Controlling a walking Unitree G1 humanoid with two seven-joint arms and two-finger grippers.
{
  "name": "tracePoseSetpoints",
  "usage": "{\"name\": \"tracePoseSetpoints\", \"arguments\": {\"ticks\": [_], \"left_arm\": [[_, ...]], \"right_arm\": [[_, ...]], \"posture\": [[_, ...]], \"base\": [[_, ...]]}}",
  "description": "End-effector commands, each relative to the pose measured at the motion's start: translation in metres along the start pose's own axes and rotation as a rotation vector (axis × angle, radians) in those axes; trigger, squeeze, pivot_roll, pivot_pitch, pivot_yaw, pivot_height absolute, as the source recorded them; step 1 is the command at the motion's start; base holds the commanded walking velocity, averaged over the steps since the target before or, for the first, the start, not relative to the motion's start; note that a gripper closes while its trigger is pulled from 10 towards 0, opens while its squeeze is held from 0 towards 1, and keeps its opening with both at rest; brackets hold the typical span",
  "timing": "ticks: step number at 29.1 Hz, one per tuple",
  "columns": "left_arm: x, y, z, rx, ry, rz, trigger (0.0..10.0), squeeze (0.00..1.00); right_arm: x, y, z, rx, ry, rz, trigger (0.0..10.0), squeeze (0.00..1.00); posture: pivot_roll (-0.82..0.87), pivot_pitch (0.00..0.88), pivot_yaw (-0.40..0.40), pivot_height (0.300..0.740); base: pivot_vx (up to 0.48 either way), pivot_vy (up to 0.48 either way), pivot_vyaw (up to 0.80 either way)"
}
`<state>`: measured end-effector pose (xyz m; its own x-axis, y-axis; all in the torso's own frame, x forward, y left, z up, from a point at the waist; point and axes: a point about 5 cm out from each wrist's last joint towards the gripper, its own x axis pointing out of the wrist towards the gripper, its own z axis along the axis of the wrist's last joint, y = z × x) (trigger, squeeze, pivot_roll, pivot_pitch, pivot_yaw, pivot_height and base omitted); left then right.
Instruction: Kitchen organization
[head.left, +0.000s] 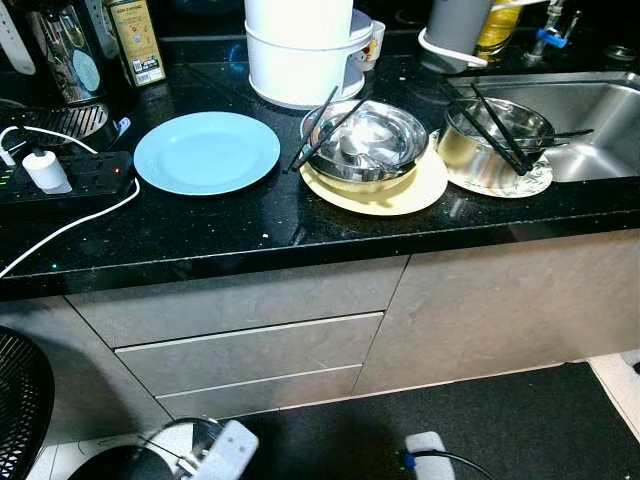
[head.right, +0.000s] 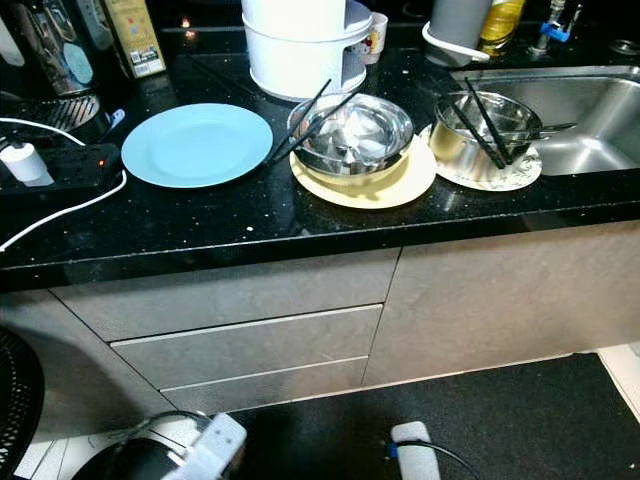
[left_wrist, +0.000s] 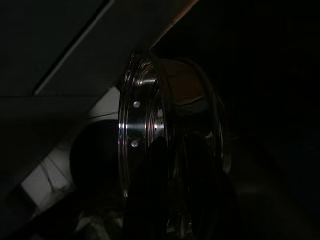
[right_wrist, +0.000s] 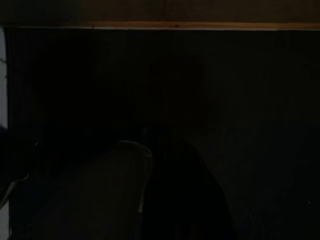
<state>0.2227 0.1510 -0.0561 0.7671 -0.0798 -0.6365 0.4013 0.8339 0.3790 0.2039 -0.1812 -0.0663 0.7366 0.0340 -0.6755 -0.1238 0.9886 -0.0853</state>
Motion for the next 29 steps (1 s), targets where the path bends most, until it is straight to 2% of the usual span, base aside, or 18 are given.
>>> {"name": "tracePoseSetpoints", "arguments": {"ticks": [1, 3, 5, 6, 7, 9, 11, 18, 19, 20, 21, 22, 23, 25, 26, 29], "left_arm": [[-0.004, 0.002, -0.013, 0.018, 0.040, -0.001, 10.0, 0.00], [-0.005, 0.006, -0.017, -0.003, 0.051, 0.016, 10.0, 0.00], [-0.006, 0.010, -0.018, -0.068, 0.050, 0.059, 10.0, 0.00], [-0.006, 0.010, -0.018, -0.068, 0.050, 0.059, 10.0, 0.00], [-0.006, 0.011, -0.022, -0.079, 0.064, 0.057, 10.0, 0.00], [-0.007, 0.011, -0.024, -0.077, 0.074, 0.058, 10.0, 0.00], [-0.009, 0.019, -0.029, -0.054, 0.089, 0.068, 10.0, 0.00], [-0.008, 0.029, -0.027, -0.045, 0.072, 0.095, 10.0, 0.00], [-0.008, 0.030, -0.026, -0.043, 0.070, 0.092, 10.0, 0.00], [-0.008, 0.030, -0.025, -0.032, 0.071, 0.079, 10.0, 0.00], [-0.008, 0.027, -0.027, -0.025, 0.082, 0.076, 10.0, 0.00], [-0.008, 0.027, -0.027, -0.025, 0.082, 0.076, 10.0, 0.00], [-0.008, 0.021, -0.030, 0.002, 0.093, 0.045, 10.0, 0.00], [-0.008, 0.019, -0.030, 0.019, 0.094, 0.022, 10.0, 0.00], [-0.008, 0.020, -0.029, 0.005, 0.095, 0.034, 10.0, 0.00], [-0.007, 0.021, -0.030, -0.005, 0.109, 0.048, 10.0, 0.00]], "right_arm": [[-0.003, 0.005, -0.013, 0.038, 0.048, -0.004, 10.0, 0.00], [-0.003, 0.009, -0.013, 0.047, 0.052, 0.002, 10.0, 0.00], [-0.002, 0.015, -0.015, 0.041, 0.074, 0.021, 10.0, 0.00], [-0.002, 0.015, -0.015, 0.041, 0.074, 0.021, 10.0, 0.00], [-0.002, 0.018, -0.015, 0.022, 0.076, 0.043, 10.0, 0.00], [-0.002, 0.019, -0.015, 0.024, 0.077, 0.043, 10.0, 0.00], [0.000, 0.028, -0.011, 0.022, 0.079, 0.066, 10.0, 0.00], [0.002, 0.037, -0.007, 0.044, 0.069, 0.095, 10.0, 0.00], [0.001, 0.041, -0.009, 0.038, 0.073, 0.108, 10.0, 0.00], [0.000, 0.043, -0.012, 0.044, 0.070, 0.112, 10.0, 0.00], [-0.001, 0.041, -0.013, 0.044, 0.073, 0.090, 10.0, 0.00], [-0.001, 0.041, -0.013, 0.044, 0.073, 0.090, 10.0, 0.00], [-0.003, 0.038, -0.018, 0.071, 0.076, 0.070, 10.0, 0.00], [-0.004, 0.037, -0.019, 0.092, 0.076, 0.071, 10.0, 0.00], [-0.004, 0.038, -0.019, 0.103, 0.077, 0.075, 10.0, 0.00], [-0.004, 0.038, -0.022, 0.099, 0.094, 0.061, 10.0, 0.00]], "posture": [[-0.09, 0.178, -0.030, 0.740], [-0.08, 0.150, -0.044, 0.740], [-0.08, 0.175, -0.048, 0.740], [-0.08, 0.175, -0.048, 0.740], [-0.07, 0.146, -0.042, 0.740], [-0.05, 0.158, -0.043, 0.740], [-0.03, 0.174, -0.037, 0.740], [0.01, 0.197, -0.059, 0.740], [0.01, 0.195, -0.036, 0.740], [-0.02, 0.173, -0.001, 0.740], [-0.03, 0.201, 0.008, 0.740], [-0.03, 0.201, 0.008, 0.740], [-0.01, 0.157, -0.024, 0.740], [-0.01, 0.157, -0.024, 0.740], [0.00, 0.181, -0.015, 0.740], [-0.01, 0.177, -0.012, 0.740]], "base": [[0.000, 0.000, 0.00], [0.000, 0.000, 0.00], [0.000, 0.000, 0.00], [0.000, 0.000, 0.00], [0.000, 0.000, 0.00], [0.000, 0.000, 0.00], [0.000, 0.000, 0.00], [0.000, 0.000, 0.00], [0.000, 0.000, 0.00], [0.000, 0.000, 0.00], [0.000, 0.000, 0.00], [0.000, 0.000, 0.00], [0.000, 0.000, 0.00], [0.000, 0.000, 0.00], [0.000, 0.000, 0.00], [0.000, 0.000, 0.00]]}}
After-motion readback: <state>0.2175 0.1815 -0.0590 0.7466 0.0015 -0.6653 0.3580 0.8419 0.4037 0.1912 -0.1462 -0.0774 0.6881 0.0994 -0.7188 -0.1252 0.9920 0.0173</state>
